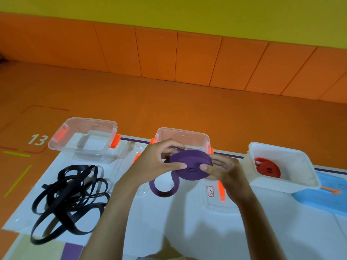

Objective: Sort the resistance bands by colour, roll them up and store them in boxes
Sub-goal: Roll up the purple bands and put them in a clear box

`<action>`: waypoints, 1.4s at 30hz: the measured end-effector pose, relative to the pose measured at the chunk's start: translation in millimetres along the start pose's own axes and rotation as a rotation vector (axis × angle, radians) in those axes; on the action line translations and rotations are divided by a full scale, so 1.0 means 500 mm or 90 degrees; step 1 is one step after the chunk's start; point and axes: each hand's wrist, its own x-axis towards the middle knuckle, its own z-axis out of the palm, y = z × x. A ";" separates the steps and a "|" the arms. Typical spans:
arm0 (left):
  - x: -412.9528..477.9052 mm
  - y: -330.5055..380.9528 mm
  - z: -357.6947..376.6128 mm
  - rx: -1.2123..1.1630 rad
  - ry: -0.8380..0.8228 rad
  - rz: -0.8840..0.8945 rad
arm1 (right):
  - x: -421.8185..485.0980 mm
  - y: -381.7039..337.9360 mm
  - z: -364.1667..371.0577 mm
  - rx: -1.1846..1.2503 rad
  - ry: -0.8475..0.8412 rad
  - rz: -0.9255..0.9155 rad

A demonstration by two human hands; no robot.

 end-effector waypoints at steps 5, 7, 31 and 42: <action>0.004 -0.004 -0.006 -0.004 -0.002 -0.015 | -0.003 0.005 0.002 0.006 -0.024 0.032; 0.005 -0.004 0.005 0.006 -0.025 -0.013 | -0.005 -0.002 0.012 -0.022 -0.052 0.019; -0.014 0.000 0.038 0.098 -0.049 -0.023 | -0.050 0.020 -0.009 -0.243 -0.063 -0.019; -0.023 -0.004 0.070 -0.056 0.034 0.018 | -0.054 -0.001 -0.020 -0.140 -0.022 0.008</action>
